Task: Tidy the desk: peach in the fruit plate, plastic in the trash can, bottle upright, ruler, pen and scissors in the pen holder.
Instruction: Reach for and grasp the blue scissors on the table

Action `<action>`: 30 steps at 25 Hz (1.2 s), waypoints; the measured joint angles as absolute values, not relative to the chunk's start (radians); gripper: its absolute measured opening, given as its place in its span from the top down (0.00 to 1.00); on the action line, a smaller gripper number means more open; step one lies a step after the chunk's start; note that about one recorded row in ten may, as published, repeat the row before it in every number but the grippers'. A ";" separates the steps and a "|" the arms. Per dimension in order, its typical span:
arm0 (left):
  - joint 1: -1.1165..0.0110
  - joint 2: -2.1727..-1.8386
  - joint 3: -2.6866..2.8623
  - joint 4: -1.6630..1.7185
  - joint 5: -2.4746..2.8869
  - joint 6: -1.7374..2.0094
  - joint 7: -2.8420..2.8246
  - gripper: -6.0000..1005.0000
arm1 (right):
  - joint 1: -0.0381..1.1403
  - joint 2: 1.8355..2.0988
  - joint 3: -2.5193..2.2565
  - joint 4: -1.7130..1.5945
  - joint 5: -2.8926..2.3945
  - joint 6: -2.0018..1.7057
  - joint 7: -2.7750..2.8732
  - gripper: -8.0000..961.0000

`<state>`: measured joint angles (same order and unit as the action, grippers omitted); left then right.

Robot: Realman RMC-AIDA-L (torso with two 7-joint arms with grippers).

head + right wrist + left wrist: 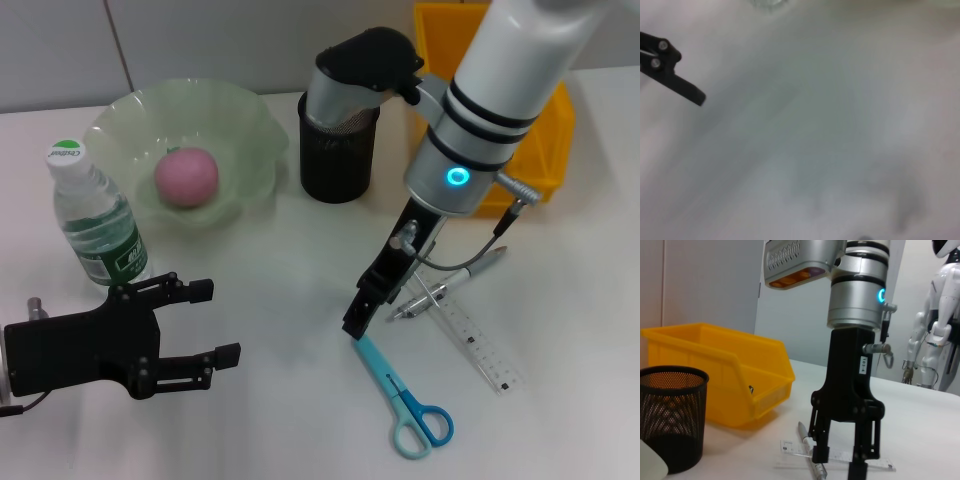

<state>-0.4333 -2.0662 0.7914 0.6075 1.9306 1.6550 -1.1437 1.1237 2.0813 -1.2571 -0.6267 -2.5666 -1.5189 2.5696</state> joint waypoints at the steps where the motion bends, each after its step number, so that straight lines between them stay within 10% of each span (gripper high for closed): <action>1: -0.433 -2.066 0.791 0.607 1.931 1.655 -1.144 0.16 | 1.124 2.081 -1.257 -0.627 -2.567 -1.519 2.570 0.25; 30: -0.641 -2.067 1.274 1.046 1.978 1.551 -1.257 0.16 | 0.676 1.967 -0.547 -0.830 -2.358 -1.795 1.949 0.25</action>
